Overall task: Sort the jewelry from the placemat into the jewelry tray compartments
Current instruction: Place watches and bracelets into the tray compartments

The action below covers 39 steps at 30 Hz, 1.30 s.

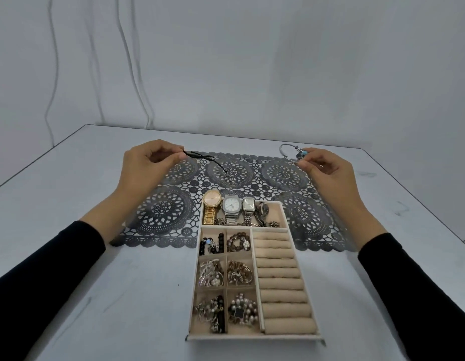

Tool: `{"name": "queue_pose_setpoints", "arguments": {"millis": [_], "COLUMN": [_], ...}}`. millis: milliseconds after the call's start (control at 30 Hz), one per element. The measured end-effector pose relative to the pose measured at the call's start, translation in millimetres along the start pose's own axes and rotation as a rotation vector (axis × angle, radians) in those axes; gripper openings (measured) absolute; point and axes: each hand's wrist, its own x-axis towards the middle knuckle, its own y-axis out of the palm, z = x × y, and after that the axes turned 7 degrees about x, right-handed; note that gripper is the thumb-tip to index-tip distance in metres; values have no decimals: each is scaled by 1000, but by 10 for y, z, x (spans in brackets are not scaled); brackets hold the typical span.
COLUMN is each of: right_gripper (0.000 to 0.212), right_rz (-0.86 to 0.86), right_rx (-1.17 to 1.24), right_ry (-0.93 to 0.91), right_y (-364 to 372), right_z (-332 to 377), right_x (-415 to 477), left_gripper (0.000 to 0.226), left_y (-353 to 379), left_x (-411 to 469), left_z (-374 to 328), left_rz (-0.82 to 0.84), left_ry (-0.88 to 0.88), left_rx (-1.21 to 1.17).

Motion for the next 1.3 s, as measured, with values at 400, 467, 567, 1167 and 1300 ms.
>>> {"name": "queue_pose_setpoints", "arguments": {"millis": [400, 467, 567, 1167, 1300], "right_gripper": [13, 11, 5, 5, 8], "right_rz": [52, 69, 122, 367, 396], "right_rx": [40, 49, 68, -68, -164], "right_ry": [-12, -20, -22, -13, -15], "right_y": [26, 33, 45, 122, 107], "right_z": [192, 207, 221, 72, 69], "right_x": [-462, -529, -624, -798, -780], "left_gripper": [11, 11, 11, 13, 12], "left_y": [-190, -195, -180, 13, 25], "left_x": [-414, -480, -566, -741, -742], "left_z": [-231, -265, -319, -406, -389], "left_rz": [-59, -67, -72, -28, -32], "left_ry": [16, 21, 32, 69, 74], "left_rx": [-47, -44, -51, -125, -116]}}
